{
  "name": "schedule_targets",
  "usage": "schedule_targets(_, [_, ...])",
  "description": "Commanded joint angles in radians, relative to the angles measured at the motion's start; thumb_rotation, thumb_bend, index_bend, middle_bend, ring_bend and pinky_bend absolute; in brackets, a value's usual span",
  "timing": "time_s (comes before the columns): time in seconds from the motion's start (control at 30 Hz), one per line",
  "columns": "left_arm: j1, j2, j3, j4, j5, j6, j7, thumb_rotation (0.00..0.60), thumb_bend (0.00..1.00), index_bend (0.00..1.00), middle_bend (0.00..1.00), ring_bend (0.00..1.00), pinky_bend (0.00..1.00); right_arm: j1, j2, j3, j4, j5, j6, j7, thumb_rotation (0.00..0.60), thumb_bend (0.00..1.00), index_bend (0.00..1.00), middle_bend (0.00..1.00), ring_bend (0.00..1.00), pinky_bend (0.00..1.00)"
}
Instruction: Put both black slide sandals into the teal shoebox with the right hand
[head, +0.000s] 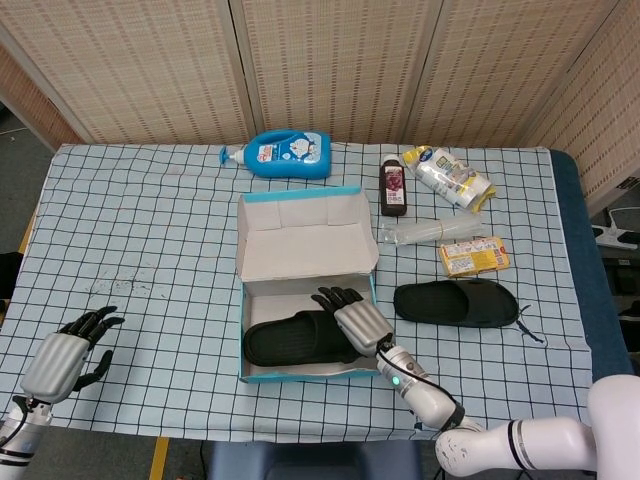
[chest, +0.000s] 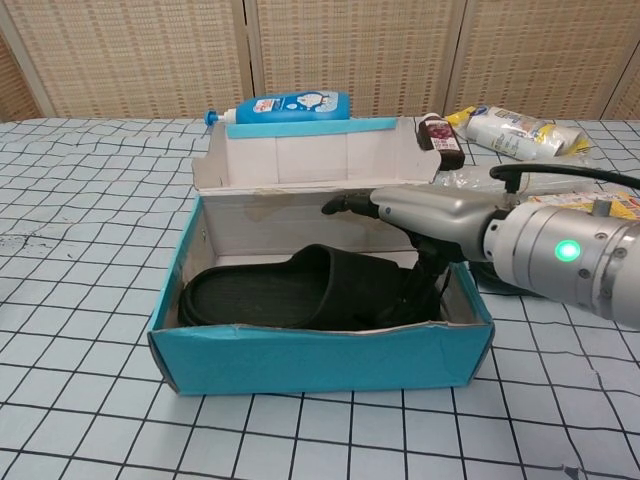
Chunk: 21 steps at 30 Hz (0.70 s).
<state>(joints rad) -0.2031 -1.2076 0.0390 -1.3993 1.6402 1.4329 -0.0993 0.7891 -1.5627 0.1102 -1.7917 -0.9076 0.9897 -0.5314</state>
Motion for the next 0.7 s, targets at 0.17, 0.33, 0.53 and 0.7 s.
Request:
schedule_targets(0.17, [0.0,0.001,0.0,0.0,-0.001,0.001,-0.003,0.6,0.5,0.24,0.13,0.19,0.39,-0.052,0.118,0.065,-0.12,-0.096,0.006,0.201,0.6,0.07,0.03,0.01,0.0,0.11])
schedule_targets(0.33, [0.002,0.003,-0.001,-0.001,-0.002,0.005,-0.009,0.6,0.5,0.24,0.13,0.19,0.39,-0.093,0.265,0.03,-0.156,-0.138,0.065,0.126,0.6,0.07,0.05,0.1,0.0,0.14])
schedule_targets(0.53, [0.002,0.004,-0.002,-0.005,-0.006,0.002,-0.002,0.6,0.5,0.24,0.14,0.19,0.39,-0.141,0.346,-0.072,-0.065,-0.108,0.101,-0.009,0.6,0.04,0.0,0.09,0.0,0.14])
schedule_targets(0.7, [0.0,0.001,-0.001,-0.007,-0.009,-0.007,0.009,0.6,0.5,0.24,0.14,0.19,0.39,-0.175,0.343,-0.093,0.081,-0.064,0.038,0.081,0.6,0.03,0.0,0.09,0.0,0.12])
